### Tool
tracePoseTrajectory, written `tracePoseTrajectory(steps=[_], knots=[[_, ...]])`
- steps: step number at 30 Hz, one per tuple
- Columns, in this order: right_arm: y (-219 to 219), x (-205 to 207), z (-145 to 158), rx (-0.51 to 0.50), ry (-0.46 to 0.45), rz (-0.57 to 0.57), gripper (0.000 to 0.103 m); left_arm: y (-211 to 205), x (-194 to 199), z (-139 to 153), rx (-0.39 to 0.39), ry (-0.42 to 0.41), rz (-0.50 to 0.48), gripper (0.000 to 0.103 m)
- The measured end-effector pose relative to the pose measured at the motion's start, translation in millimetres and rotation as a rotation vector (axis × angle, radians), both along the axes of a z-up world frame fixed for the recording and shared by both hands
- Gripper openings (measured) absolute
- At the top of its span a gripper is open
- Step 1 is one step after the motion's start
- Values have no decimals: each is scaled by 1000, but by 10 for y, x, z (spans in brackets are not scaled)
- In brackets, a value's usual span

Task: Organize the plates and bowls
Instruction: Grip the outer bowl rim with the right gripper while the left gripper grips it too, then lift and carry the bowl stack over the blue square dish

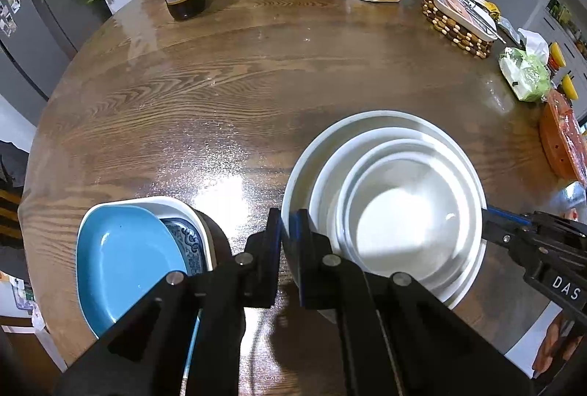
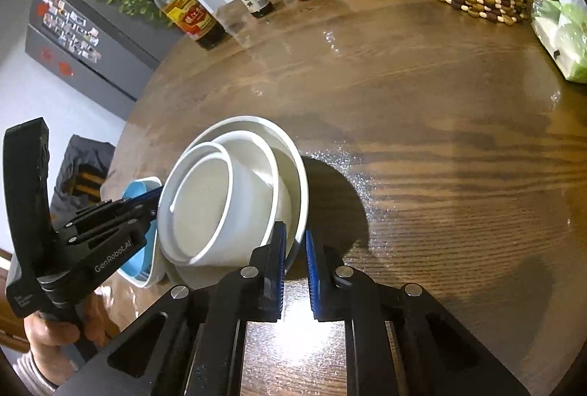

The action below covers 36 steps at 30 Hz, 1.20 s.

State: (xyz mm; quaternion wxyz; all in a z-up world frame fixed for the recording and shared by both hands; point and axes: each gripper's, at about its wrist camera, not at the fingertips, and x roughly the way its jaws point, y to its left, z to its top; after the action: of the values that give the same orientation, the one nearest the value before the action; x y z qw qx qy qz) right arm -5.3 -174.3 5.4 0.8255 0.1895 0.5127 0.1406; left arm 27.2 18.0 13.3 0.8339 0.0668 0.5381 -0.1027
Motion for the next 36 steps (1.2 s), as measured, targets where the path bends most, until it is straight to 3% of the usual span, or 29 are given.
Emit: tracePoseTrajectory(steps=[21, 36], knots=[[-54, 15, 23, 32, -20, 78, 15, -18, -102, 76, 9, -66, 104, 3], [276, -44, 380, 37, -93, 62, 15, 289, -170, 452, -5, -161, 97, 3]])
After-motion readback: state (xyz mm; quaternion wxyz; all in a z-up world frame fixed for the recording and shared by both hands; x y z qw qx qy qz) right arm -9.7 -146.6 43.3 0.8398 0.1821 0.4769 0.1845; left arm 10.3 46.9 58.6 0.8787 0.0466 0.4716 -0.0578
